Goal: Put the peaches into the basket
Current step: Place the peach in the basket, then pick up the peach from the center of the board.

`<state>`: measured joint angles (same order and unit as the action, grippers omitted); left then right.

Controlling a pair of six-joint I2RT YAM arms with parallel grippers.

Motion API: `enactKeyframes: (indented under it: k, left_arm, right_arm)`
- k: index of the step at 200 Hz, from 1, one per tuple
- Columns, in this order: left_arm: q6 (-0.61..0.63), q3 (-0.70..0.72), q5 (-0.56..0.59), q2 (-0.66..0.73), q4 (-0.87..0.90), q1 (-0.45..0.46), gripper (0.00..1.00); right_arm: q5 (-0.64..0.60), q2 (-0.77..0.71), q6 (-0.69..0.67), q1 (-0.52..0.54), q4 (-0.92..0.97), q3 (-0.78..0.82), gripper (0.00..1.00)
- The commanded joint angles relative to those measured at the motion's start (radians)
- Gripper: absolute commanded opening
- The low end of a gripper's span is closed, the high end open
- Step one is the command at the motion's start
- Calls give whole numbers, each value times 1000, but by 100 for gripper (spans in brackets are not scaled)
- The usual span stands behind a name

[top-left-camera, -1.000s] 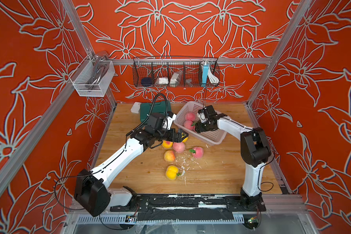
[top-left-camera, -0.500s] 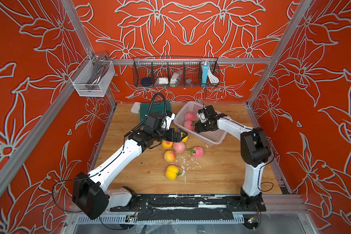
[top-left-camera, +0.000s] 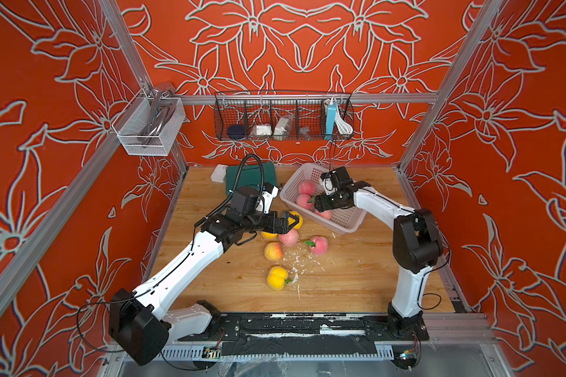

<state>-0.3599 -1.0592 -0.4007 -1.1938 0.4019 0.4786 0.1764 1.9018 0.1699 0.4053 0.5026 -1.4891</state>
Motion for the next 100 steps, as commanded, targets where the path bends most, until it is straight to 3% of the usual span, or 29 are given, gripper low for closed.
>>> enactKeyframes:
  k: [1,44,100]
  left_arm:
    - [-7,19,6,52,22,-4,99]
    - [-22,34,40,93,119,-4,99]
    - [-36,104,39,187,199,-3,99]
  right_arm:
    - [-28,-98,-3,12,43,17,81]
    - [-74,-251,6,60,77,102,83]
    - [-168,-471,73,206,98,268,87]
